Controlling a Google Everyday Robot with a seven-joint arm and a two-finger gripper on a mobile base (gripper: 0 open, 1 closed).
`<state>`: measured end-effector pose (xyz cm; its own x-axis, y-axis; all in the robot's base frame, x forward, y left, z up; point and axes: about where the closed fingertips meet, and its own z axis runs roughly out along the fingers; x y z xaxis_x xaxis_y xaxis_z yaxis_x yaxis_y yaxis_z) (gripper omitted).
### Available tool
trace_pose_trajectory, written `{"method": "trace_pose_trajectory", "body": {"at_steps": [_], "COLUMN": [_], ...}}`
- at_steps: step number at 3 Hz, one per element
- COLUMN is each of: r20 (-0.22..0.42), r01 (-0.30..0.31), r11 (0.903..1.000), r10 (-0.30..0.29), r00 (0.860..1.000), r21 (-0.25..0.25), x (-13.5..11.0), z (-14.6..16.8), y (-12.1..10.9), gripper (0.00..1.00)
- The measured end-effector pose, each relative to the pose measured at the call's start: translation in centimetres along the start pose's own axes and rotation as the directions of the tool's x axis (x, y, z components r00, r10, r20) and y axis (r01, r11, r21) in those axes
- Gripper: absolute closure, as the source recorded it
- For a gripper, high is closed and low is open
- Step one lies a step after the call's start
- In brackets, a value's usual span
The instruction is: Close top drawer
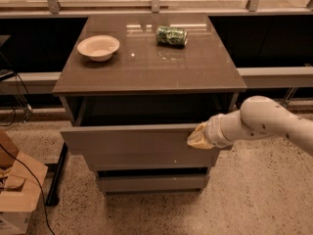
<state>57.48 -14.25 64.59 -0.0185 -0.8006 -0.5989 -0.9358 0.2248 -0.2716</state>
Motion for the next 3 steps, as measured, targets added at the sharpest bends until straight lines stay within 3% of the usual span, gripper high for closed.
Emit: {"method": "trace_pose_trajectory", "body": {"at_steps": [1, 2, 3], "r20": [0.009, 0.010, 0.010], "r01": [0.015, 0.016, 0.016], "r11": [0.9999, 0.9999, 0.9999], "r10": [-0.015, -0.016, -0.016], "r00": [1.000, 1.000, 1.000], "r21": [0.001, -0.002, -0.003], "x": [-0.25, -0.34, -0.36], "z": [0.55, 0.73, 0.78], "y": [-1.62, -1.53, -1.50], "gripper": [0.21, 0.01, 0.00]}}
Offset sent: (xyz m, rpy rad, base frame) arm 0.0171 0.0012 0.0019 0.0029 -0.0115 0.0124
